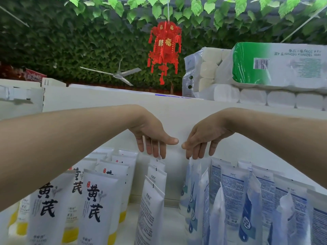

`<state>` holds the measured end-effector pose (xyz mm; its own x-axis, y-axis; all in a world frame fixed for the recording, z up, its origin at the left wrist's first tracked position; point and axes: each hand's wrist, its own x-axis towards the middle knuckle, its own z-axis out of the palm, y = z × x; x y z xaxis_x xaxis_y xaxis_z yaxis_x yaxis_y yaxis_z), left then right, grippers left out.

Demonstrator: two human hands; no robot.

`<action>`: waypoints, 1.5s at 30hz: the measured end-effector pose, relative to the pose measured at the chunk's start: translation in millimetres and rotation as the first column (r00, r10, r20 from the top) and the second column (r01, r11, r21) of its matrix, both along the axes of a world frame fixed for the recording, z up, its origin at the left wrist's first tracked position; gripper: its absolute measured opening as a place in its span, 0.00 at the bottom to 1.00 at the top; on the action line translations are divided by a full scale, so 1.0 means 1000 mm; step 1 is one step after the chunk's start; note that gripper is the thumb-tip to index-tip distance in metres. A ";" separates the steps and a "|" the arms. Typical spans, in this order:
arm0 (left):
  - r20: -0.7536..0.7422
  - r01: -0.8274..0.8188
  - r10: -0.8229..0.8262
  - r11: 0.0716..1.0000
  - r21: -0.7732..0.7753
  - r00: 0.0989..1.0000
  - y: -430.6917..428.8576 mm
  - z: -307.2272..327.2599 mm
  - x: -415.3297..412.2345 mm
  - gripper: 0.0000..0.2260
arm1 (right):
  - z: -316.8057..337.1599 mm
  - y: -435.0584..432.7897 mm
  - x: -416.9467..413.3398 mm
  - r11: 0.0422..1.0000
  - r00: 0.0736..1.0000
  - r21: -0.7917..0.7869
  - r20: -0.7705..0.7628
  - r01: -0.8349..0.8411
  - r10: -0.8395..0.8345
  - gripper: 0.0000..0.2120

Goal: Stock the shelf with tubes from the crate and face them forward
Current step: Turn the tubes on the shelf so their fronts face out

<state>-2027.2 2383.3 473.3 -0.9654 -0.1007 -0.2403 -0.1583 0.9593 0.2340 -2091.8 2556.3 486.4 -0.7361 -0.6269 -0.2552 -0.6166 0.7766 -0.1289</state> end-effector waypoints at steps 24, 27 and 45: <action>-0.252 -0.112 0.008 0.910 -0.398 0.968 0.013 -0.020 -0.026 0.16 | -0.025 -0.029 0.012 0.998 0.861 0.037 -0.508 0.051 -0.025 0.23; -0.274 -0.089 -0.049 0.879 -0.468 0.960 0.014 -0.023 -0.026 0.17 | -0.027 -0.030 0.015 0.998 0.832 0.044 -0.555 0.040 -0.009 0.22; -0.331 -0.115 -0.047 0.884 -0.453 0.943 0.009 -0.023 -0.025 0.15 | -0.029 -0.035 0.012 0.989 0.783 0.123 -0.622 0.084 0.010 0.24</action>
